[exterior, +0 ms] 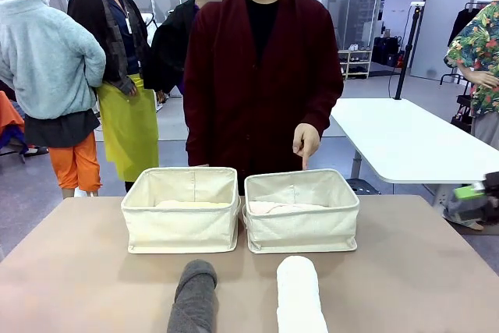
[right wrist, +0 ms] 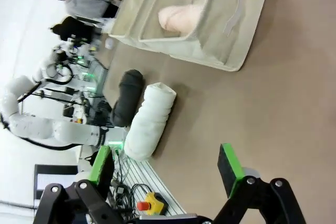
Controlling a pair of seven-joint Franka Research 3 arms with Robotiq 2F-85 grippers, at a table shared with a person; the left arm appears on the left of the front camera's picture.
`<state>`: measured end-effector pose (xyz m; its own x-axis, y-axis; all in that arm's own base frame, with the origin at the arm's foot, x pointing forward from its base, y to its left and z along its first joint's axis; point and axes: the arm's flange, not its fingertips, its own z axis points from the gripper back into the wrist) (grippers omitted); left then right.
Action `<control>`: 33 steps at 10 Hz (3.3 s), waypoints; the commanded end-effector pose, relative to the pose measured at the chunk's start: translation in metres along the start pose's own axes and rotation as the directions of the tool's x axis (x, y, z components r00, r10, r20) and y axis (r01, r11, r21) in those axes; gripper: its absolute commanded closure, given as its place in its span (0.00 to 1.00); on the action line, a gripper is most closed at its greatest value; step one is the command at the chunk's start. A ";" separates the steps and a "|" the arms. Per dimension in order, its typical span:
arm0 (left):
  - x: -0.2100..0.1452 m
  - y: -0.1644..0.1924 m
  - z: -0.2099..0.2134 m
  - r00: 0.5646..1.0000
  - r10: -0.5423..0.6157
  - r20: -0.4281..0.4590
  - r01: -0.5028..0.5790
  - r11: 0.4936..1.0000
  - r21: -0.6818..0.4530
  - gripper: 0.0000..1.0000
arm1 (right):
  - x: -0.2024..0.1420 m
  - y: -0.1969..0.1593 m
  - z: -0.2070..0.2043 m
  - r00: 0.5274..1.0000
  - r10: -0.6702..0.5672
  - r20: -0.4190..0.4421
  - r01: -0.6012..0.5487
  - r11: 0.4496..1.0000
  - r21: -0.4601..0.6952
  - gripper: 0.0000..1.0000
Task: Divide the towels into two baskets.
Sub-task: Pick up one hotel-folded towel from the bottom of the table and place it in the Fabric basket indicated by the person.
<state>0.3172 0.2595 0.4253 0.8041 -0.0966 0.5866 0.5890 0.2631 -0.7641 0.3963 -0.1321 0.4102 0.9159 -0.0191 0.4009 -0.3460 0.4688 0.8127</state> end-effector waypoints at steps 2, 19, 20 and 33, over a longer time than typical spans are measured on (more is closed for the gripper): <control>-0.005 -0.006 0.000 1.000 -0.007 -0.002 0.007 1.000 -0.005 0.00 | -0.027 0.059 -0.095 0.997 -0.062 0.036 0.069 0.964 -0.257 0.00; -0.005 -0.006 0.000 1.000 -0.007 -0.002 0.007 1.000 -0.005 0.00 | -0.094 0.109 -0.337 0.983 -0.097 -0.156 0.012 0.881 -0.472 0.00; -0.005 -0.006 0.000 1.000 -0.007 -0.002 0.007 1.000 -0.005 0.00 | -0.096 0.112 -0.344 0.983 -0.085 -0.161 -0.001 0.882 -0.471 0.00; -0.005 -0.006 0.000 1.000 -0.007 -0.002 0.007 1.000 -0.005 0.00 | -0.093 0.144 -0.351 0.947 0.009 -0.322 -0.179 0.846 -0.503 0.57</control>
<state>0.3169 0.2597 0.4255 0.8041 -0.0962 0.5867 0.5889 0.2638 -0.7639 0.3469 0.2464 0.3102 0.9333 0.2378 0.2690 -0.3354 0.8446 0.4173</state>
